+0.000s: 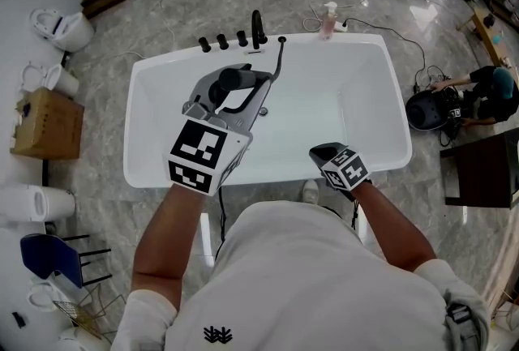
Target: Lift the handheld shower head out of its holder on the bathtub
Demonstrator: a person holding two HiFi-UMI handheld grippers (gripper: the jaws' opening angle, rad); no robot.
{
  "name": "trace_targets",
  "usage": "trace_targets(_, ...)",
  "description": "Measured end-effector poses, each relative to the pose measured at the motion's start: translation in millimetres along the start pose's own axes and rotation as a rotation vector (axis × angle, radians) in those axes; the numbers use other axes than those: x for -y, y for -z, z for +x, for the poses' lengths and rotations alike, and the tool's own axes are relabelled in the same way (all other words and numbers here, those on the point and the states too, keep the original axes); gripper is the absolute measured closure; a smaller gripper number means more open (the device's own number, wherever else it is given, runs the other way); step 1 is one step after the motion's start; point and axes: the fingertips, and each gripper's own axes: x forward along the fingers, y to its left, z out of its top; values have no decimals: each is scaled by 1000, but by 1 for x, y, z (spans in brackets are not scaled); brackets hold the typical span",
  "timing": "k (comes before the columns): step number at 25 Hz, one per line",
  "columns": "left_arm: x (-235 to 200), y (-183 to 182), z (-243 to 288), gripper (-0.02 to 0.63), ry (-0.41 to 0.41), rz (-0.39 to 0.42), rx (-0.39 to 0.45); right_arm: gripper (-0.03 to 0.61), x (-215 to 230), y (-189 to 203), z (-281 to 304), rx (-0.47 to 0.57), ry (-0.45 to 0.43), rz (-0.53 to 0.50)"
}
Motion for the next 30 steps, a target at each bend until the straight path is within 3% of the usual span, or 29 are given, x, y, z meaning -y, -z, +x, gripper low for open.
trace_targets(30, 8, -2, 5, 474, -5, -2, -10, 566, 6, 10, -6, -6, -5, -14)
